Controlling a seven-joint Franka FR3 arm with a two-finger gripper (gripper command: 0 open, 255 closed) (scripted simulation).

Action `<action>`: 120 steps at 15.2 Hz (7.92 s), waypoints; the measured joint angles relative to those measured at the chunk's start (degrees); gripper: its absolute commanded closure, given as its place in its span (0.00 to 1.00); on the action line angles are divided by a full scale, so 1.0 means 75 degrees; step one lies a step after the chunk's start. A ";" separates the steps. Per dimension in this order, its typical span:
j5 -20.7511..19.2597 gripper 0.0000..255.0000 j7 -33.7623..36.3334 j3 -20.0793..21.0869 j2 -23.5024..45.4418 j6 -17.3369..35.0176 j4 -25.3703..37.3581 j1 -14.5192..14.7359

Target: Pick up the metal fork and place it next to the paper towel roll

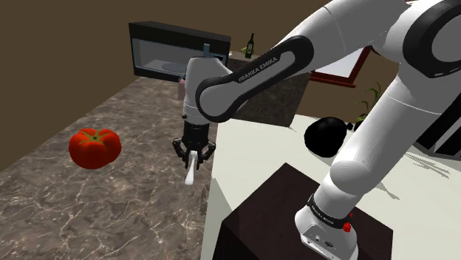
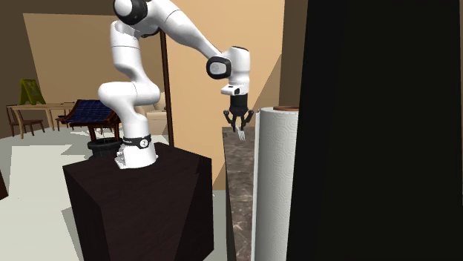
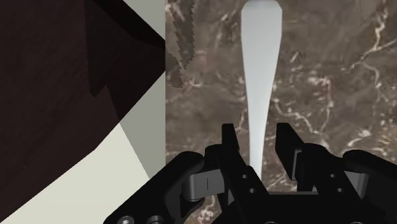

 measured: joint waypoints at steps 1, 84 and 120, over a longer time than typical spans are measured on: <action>0.0036 1.00 -0.0018 -0.0009 -0.0076 -0.0121 0.0053 -0.0002; -0.2244 1.00 -0.3080 -0.2461 0.4915 -0.7593 1.1808 -0.1382; -0.2083 1.00 -0.3315 -0.2497 0.4215 -0.3379 0.6866 -0.1903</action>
